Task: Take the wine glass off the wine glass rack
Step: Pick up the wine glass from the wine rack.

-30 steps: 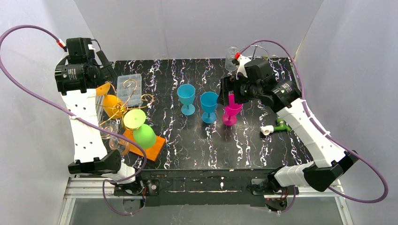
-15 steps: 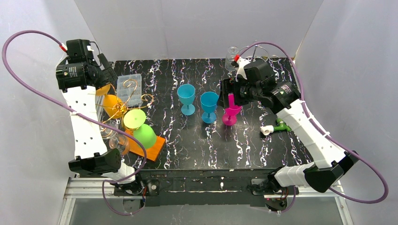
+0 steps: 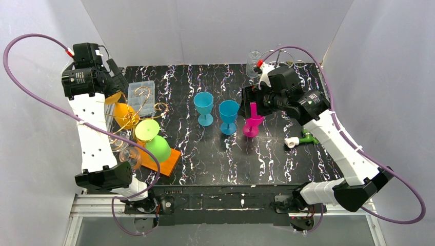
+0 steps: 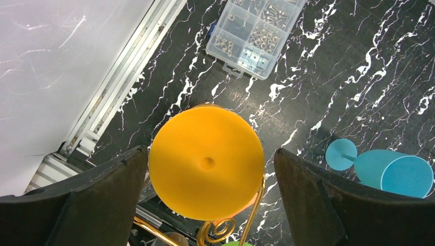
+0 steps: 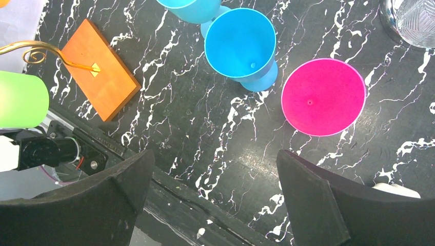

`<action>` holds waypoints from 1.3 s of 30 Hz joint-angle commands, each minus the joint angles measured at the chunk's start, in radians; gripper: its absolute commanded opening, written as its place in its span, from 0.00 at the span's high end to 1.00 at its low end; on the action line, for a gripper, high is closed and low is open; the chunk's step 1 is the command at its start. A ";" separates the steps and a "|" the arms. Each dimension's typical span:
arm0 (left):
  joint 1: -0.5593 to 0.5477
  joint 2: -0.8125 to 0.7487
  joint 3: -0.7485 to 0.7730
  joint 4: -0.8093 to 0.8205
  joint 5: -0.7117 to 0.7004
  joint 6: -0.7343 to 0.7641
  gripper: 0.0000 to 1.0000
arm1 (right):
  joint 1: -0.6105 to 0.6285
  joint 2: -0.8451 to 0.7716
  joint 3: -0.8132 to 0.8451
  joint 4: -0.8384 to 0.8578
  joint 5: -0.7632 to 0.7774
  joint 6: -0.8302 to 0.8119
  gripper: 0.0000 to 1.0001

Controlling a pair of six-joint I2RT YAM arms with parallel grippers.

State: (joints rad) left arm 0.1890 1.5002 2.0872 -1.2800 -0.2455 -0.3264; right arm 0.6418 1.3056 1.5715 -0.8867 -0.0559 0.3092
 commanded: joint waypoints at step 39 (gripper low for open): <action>0.003 -0.101 -0.037 0.034 0.135 0.016 0.37 | 0.005 -0.034 -0.013 0.035 0.021 -0.011 0.02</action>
State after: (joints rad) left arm 0.1940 1.4700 2.0689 -1.2564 -0.1478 -0.3248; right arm 0.6418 1.2984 1.5547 -0.8799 -0.0517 0.3088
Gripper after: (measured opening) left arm 0.738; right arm 0.979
